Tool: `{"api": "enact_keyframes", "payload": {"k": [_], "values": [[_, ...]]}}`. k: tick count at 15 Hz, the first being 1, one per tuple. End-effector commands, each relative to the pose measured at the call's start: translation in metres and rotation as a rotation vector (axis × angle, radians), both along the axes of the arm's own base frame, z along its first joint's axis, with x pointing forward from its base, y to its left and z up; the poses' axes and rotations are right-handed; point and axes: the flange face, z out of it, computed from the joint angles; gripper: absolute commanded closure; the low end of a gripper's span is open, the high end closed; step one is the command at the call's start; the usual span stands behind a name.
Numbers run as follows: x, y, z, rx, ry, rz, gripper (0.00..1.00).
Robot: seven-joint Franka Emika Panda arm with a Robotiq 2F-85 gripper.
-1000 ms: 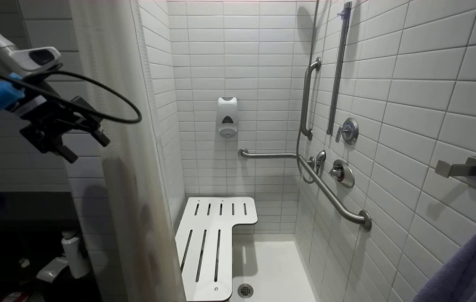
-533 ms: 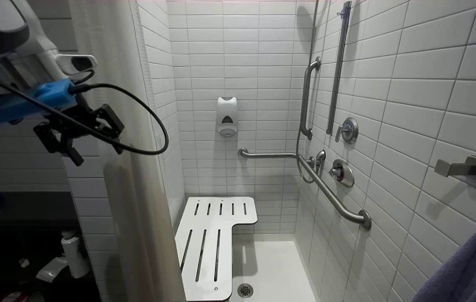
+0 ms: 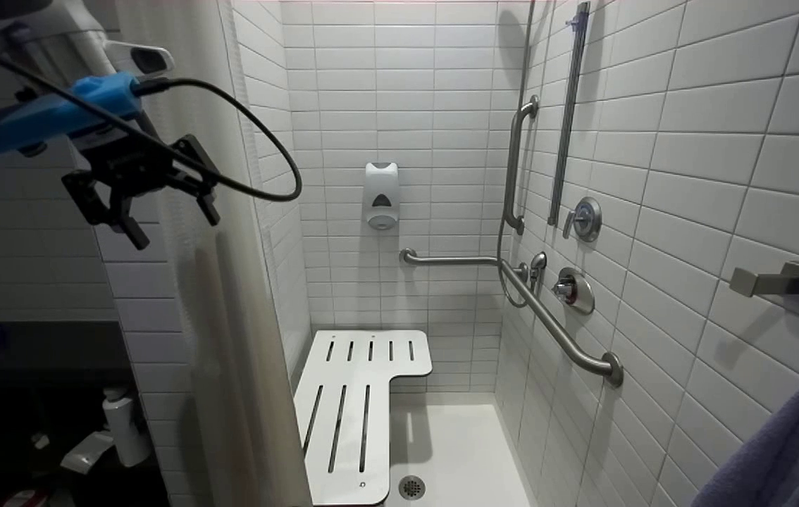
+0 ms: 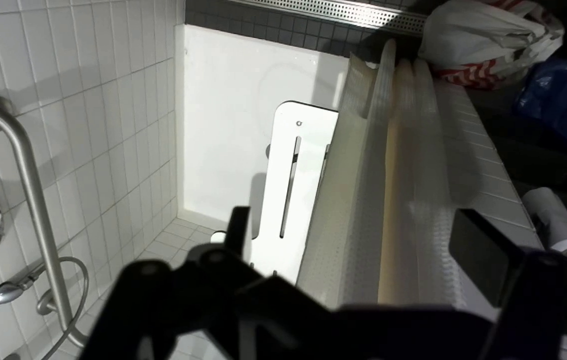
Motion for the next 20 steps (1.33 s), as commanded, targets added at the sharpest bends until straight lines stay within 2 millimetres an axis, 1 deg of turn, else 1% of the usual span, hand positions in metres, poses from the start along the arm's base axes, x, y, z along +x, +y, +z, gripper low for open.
{"api": "enact_keyframes", "payload": {"k": [1, 5, 8, 11, 16, 20], "values": [[-0.005, 0.0, 0.031, -0.111, -0.079, -0.003, 0.0], [0.0, 0.003, 0.047, -0.206, -0.177, -0.013, 0.0], [0.009, 0.0, 0.051, -0.185, -0.168, -0.01, 0.0], [0.018, -0.002, 0.046, -0.124, -0.106, 0.024, 0.0], [0.035, -0.004, 0.032, -0.008, -0.017, 0.167, 0.0], [0.047, -0.011, 0.031, 0.03, 0.03, 0.225, 0.0]]}}
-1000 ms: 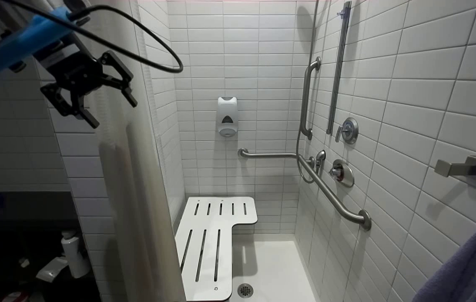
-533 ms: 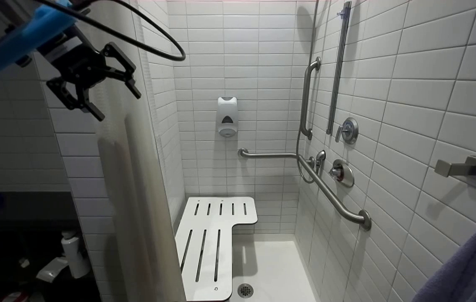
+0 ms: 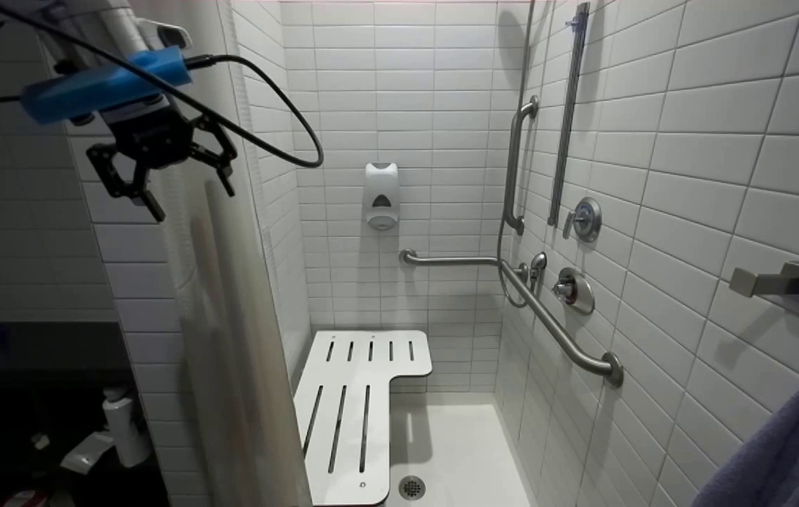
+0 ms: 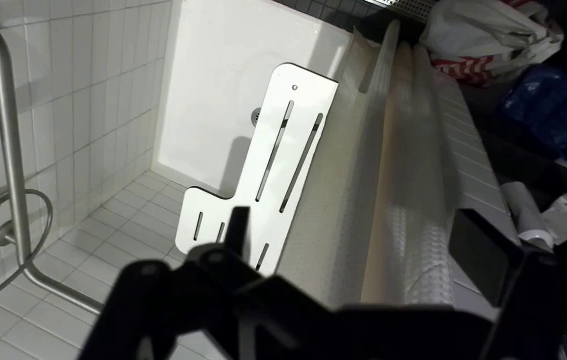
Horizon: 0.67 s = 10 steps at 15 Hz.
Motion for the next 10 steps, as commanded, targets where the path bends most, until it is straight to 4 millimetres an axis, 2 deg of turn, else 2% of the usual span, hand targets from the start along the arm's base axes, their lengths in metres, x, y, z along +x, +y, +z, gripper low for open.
{"api": "enact_keyframes", "payload": {"k": [1, 8, 10], "values": [[0.017, -0.006, 0.007, 0.025, 0.052, 0.057, 0.0], [0.037, -0.014, 0.014, 0.034, 0.099, 0.131, 0.0], [0.039, -0.011, 0.018, -0.013, 0.049, 0.114, 0.0]]}}
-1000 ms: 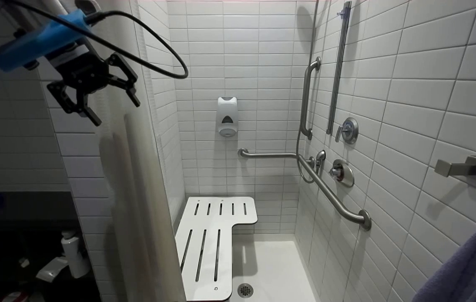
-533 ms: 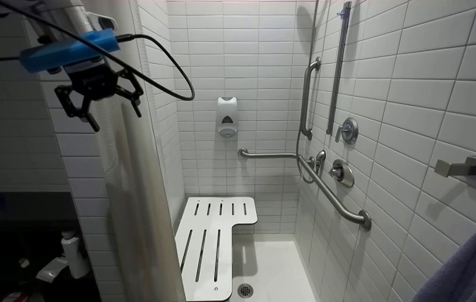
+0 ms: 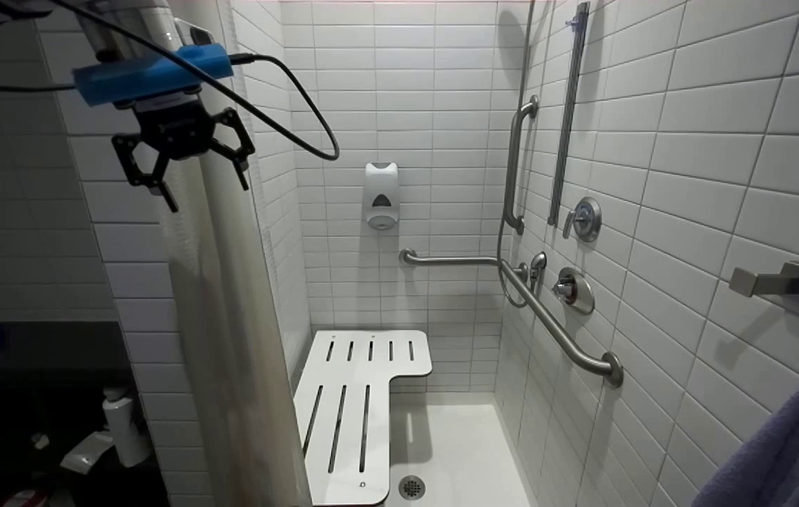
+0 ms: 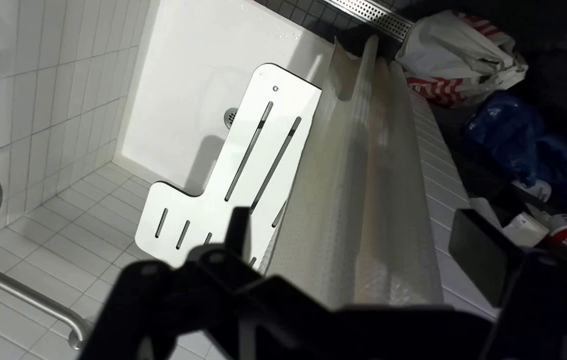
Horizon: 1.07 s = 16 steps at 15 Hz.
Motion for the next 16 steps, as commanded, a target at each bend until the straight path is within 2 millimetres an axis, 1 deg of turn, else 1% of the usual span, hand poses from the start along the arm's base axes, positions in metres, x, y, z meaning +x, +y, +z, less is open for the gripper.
{"api": "enact_keyframes", "payload": {"k": [1, 4, 8, 11, 16], "values": [[0.009, 0.007, 0.012, -0.066, -0.084, 0.009, 0.0], [0.015, 0.015, 0.023, -0.144, -0.191, 0.014, 0.0], [0.022, 0.018, 0.029, -0.173, -0.24, 0.011, 0.0], [0.028, 0.016, 0.028, -0.158, -0.236, 0.023, 0.0], [0.043, 0.003, 0.018, -0.111, -0.171, 0.024, 0.0]]}}
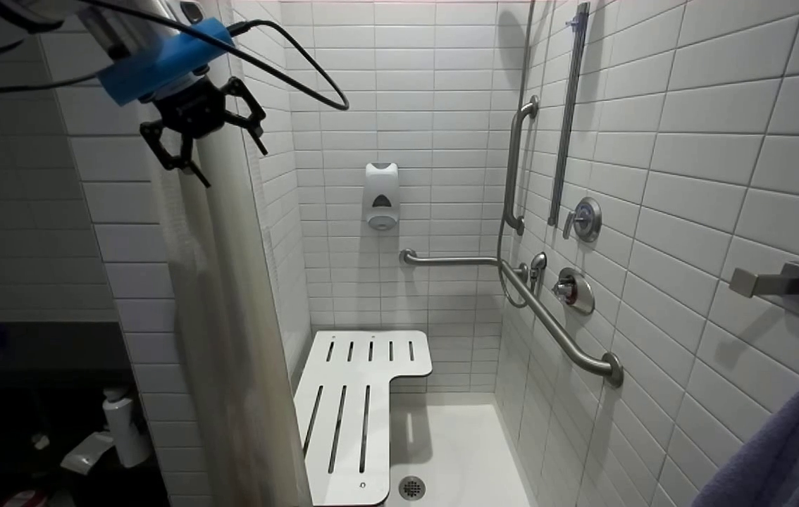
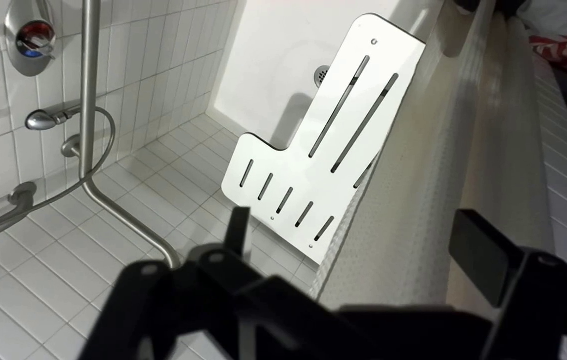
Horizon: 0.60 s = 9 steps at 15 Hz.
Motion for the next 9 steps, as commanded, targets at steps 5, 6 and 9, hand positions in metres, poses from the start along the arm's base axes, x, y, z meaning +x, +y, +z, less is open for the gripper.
{"api": "enact_keyframes", "payload": {"k": [5, 6, 9], "values": [[0.029, -0.011, -0.009, 0.042, 0.084, 0.031, 0.0], [0.03, -0.011, -0.009, 0.044, 0.09, 0.034, 0.0], [0.036, -0.01, -0.009, 0.045, 0.1, 0.057, 0.0]]}}
